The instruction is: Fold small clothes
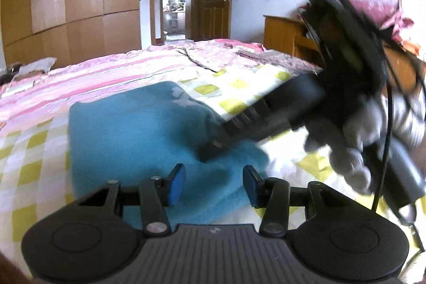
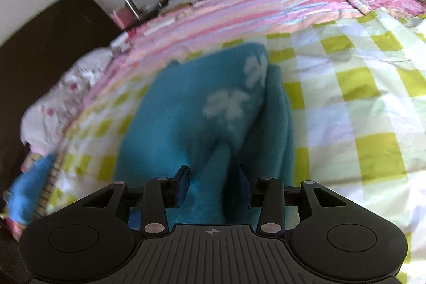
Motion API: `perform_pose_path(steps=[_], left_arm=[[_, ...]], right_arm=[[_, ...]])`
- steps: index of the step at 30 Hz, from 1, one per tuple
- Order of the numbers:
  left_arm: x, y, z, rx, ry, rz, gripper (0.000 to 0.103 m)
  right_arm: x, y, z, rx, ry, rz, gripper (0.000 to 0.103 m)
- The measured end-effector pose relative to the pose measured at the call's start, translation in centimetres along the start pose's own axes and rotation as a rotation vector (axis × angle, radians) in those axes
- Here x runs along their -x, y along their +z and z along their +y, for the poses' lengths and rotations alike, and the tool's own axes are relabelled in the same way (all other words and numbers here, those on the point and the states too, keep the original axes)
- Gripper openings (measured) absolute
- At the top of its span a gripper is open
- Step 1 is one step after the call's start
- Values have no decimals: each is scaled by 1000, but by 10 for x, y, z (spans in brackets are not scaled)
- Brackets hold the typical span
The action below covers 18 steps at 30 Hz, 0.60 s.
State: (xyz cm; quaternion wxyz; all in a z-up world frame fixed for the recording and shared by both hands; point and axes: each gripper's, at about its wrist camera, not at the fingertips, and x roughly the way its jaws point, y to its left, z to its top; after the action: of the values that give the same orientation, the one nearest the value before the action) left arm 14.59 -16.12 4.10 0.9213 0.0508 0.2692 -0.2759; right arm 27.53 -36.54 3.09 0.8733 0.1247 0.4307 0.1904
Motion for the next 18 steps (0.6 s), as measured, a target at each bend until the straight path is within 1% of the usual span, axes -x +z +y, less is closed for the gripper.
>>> perform_pose_path(steps=[1, 2, 5, 7, 8, 10, 12, 14, 16, 17, 18], left_arm=[[4, 2, 5, 11, 8, -8, 52], [5, 4, 12, 22, 19, -14, 52], [0, 10, 41, 71, 66, -21, 53], [-10, 12, 56, 124, 110, -3, 53], [-17, 11, 66, 161, 113, 12, 53], [-28, 8, 78, 192, 142, 43, 52], [-39, 2, 83, 189, 149, 74, 52], [-41, 0, 78, 152, 155, 71, 53], [-41, -1, 73, 118, 156, 66, 54], [-41, -2, 73, 111, 155, 65, 54], [-41, -1, 73, 111, 152, 64, 54]], right_arm=[[1, -5, -2, -8, 1, 4, 18], [3, -10, -6, -26, 5, -3, 14], [14, -23, -16, -90, 10, -57, 9], [19, -35, -23, -145, 20, -87, 8], [18, -42, -26, -172, 20, -94, 8], [13, -52, -31, -202, 15, -87, 8], [14, -56, -36, -224, 26, -97, 8], [16, -54, -35, -225, 27, -97, 8], [20, -50, -27, -183, 4, -86, 13], [24, -47, -23, -173, -8, -97, 18], [29, -45, -18, -165, -18, -113, 18]])
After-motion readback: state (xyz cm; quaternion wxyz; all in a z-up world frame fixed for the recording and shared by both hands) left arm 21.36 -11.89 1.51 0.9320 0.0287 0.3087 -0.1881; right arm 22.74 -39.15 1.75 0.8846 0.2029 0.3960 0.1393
